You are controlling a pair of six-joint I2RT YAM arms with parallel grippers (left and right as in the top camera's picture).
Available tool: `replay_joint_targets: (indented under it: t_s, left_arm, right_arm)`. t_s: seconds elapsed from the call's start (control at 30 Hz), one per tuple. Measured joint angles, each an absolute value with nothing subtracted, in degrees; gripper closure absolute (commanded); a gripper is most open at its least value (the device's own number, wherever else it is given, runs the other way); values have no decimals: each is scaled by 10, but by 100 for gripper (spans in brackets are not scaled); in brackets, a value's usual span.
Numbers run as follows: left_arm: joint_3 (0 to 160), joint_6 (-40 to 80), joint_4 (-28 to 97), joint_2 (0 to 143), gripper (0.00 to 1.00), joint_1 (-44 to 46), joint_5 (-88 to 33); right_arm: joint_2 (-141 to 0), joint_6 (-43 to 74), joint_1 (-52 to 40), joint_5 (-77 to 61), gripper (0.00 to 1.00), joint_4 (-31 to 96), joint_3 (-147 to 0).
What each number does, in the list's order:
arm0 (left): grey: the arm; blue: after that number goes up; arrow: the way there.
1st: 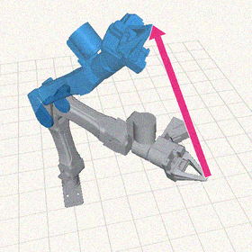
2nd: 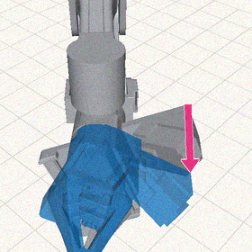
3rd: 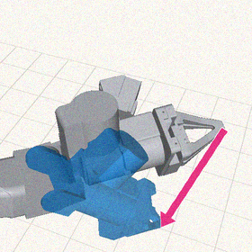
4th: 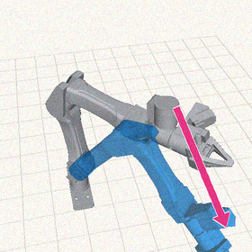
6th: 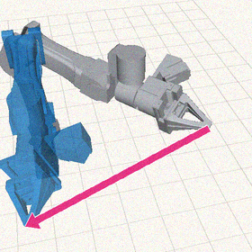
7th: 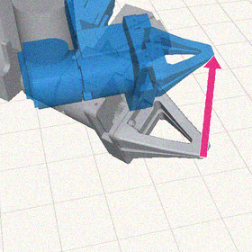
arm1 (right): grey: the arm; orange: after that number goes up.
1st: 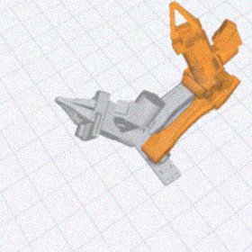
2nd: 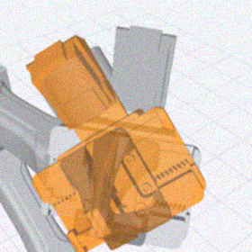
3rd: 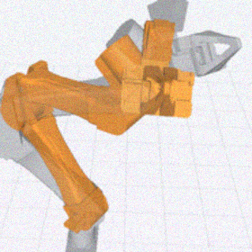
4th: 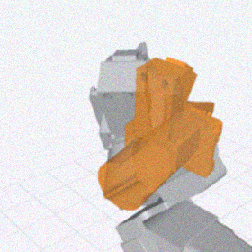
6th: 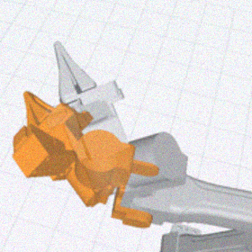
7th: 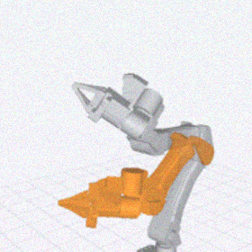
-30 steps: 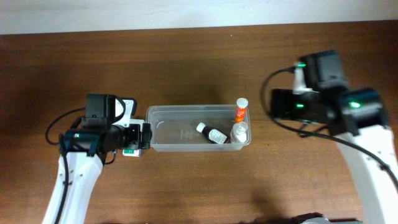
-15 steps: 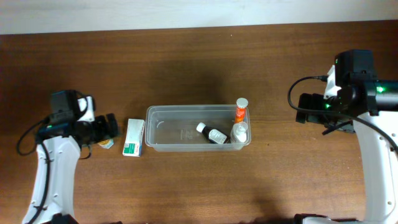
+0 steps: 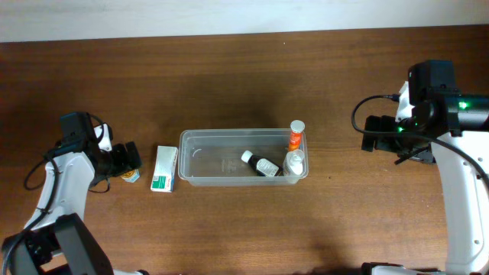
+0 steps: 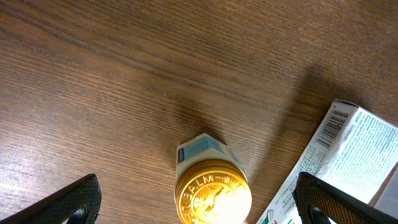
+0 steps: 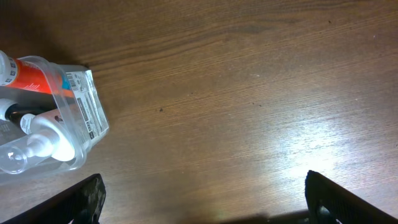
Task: Pack container
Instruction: 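Grasp the gold-lidded jar with the left gripper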
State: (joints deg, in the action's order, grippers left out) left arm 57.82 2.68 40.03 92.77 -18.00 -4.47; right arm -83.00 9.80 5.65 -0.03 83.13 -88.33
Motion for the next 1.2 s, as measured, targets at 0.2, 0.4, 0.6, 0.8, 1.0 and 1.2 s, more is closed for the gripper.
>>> replay_joint_targets:
  t_s: [0.2, 0.4, 0.6, 0.8, 1.0, 1.2]
  left_arm:
    - [579, 27, 388, 960, 1, -180, -44]
    - [579, 28, 382, 1008, 15, -180, -45]
    - [579, 31, 376, 1013, 46, -180, -44]
    - [579, 31, 385, 1013, 56, -180, -44]
    - [579, 31, 417, 999, 60, -180, -44]
    - [613, 31, 466, 883, 62, -142, -44]
  right_arm:
    - [-830, 98, 57, 0, 6, 832, -883]
    - [-830, 98, 57, 0, 6, 832, -883]
    - [-830, 94, 57, 0, 6, 836, -883]
    - [-830, 90, 57, 0, 6, 836, -883]
    - [-830, 90, 57, 0, 6, 836, -883]
    - [-830, 90, 57, 0, 6, 836, -883]
